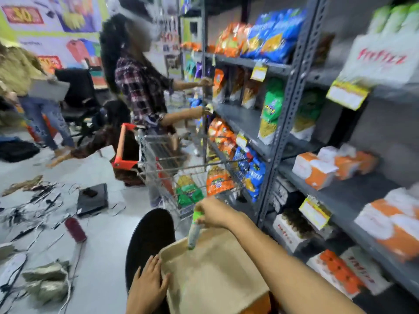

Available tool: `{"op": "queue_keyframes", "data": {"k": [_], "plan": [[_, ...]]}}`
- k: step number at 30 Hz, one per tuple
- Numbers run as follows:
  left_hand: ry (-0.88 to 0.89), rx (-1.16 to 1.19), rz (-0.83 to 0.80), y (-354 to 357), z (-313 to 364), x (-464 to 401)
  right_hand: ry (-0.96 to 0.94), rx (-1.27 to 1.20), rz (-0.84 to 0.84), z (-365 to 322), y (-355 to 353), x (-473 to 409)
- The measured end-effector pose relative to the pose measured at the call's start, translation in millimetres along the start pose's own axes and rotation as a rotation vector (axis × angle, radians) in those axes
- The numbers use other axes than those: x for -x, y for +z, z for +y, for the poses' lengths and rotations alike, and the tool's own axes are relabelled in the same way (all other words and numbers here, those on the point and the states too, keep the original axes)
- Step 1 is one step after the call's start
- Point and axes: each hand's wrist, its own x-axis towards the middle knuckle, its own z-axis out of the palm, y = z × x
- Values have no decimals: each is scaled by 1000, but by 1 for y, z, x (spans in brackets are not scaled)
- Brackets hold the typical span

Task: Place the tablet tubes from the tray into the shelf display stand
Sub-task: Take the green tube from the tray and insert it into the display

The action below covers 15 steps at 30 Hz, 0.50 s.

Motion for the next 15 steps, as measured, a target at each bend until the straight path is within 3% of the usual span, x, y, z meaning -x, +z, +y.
{"op": "queue_keyframes", "data": {"k": [4,8,15], "plan": [[113,-7,36,-25,53,-50,-44,41,215,16,-117,39],[368,23,95,-81,151,-115,8,57,360,24,-222,97],[763,270,259,-181,352,-180,182,208,691,55,-335,192]]}}
